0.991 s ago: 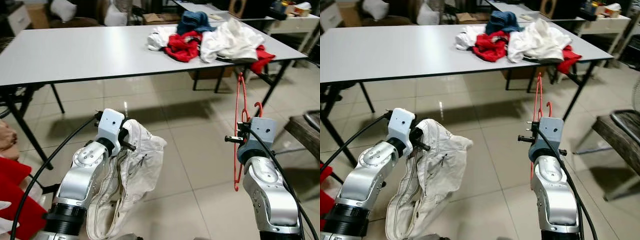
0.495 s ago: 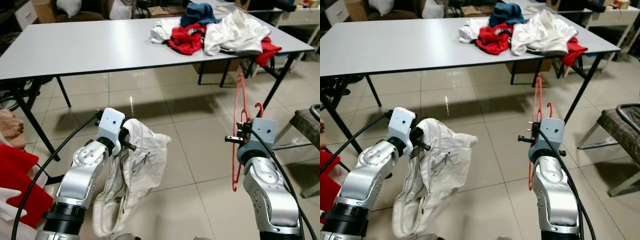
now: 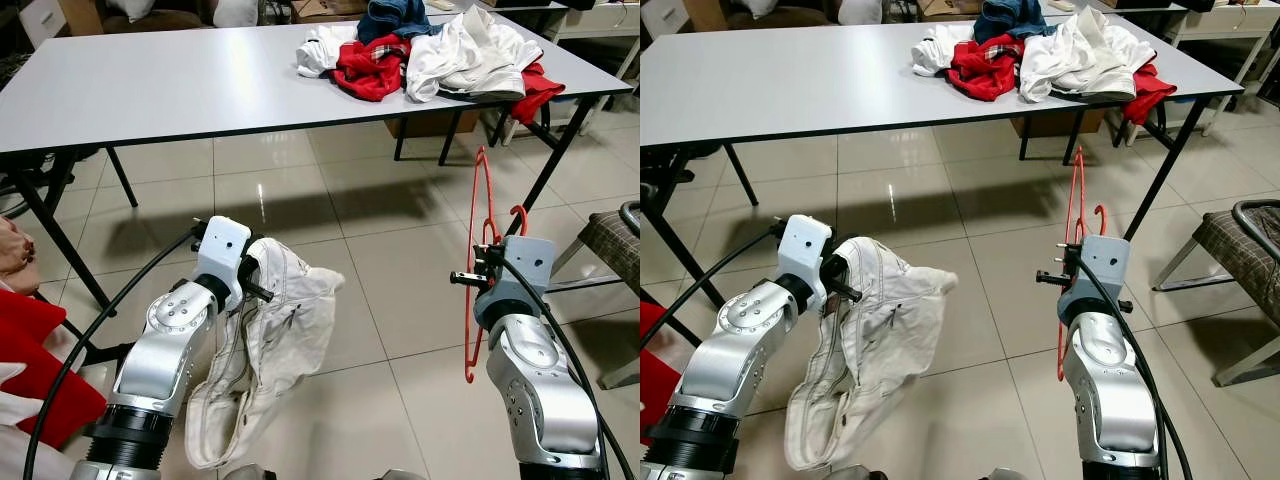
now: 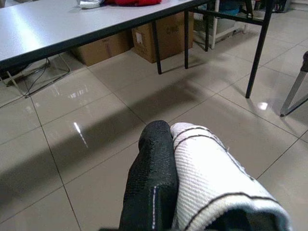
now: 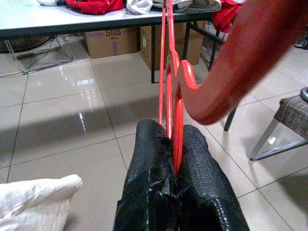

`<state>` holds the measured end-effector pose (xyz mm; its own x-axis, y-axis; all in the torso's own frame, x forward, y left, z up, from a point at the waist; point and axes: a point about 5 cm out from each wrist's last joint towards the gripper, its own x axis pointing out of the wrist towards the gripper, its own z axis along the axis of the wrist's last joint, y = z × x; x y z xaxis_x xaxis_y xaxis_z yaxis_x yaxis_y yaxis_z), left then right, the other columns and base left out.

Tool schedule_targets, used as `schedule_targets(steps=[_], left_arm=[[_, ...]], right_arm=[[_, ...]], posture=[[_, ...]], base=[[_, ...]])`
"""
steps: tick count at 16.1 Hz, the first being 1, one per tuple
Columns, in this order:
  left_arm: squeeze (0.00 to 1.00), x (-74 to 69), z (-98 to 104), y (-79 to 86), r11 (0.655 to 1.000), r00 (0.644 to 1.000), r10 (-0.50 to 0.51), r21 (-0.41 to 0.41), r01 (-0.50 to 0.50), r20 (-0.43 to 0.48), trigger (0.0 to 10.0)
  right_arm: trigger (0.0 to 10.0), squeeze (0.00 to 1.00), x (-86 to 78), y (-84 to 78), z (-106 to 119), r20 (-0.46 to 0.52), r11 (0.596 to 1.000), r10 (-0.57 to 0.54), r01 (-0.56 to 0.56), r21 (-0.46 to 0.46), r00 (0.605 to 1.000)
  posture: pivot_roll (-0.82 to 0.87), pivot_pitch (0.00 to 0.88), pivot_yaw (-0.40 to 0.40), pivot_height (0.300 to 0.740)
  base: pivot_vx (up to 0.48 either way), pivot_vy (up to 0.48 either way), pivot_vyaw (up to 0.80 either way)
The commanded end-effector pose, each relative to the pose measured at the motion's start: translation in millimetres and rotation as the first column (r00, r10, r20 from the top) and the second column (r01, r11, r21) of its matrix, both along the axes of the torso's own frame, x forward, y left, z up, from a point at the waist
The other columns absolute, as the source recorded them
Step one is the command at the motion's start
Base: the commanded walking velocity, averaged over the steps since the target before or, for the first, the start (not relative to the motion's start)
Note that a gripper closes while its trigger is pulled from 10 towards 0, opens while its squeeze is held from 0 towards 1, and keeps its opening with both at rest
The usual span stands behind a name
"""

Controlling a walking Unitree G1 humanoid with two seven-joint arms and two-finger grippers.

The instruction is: Hang hanger

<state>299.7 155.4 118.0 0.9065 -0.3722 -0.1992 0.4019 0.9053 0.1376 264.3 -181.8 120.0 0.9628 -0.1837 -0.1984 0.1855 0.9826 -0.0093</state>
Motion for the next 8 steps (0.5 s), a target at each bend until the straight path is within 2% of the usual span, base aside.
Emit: schedule_targets(steps=[1,3,7,8], left_arm=[[0.0,2.7,13.0,-2.2,1.0,0.998,-0.011,-0.005,0.011,0.055,10.0],[0.0,2.8,13.4,-2.4,1.0,0.998,-0.011,-0.006,0.012,0.055,10.0],[0.0,2.6,14.0,-2.9,1.0,0.998,-0.014,-0.008,0.014,0.056,10.0],[0.0,2.7,14.1,-2.9,1.0,0.998,-0.014,-0.008,0.015,0.056,10.0]], right_arm=[[10.0,0.0,0.5,-0.5,1.9,0.002,1.0,0.015,-0.015,-0.013,1.0],[10.0,0.0,1.4,0.0,3.1,-0.004,0.999,0.024,-0.024,-0.044,1.0],[10.0,0.0,0.9,-1.3,3.1,-0.003,0.999,0.012,-0.012,-0.052,1.0],[10.0,0.0,0.7,-1.6,2.8,0.0,1.0,0.004,-0.004,-0.03,1.0]], posture=[[-0.11,0.0,0.002,0.74],[-0.11,0.0,0.0,0.74],[-0.11,0.0,0.0,0.74],[-0.11,0.0,0.001,0.74]], base=[[0.0,0.0,0.0],[0.244,0.0,0.0],[0.262,0.0,0.72],[0.27,0.0,0.0]])
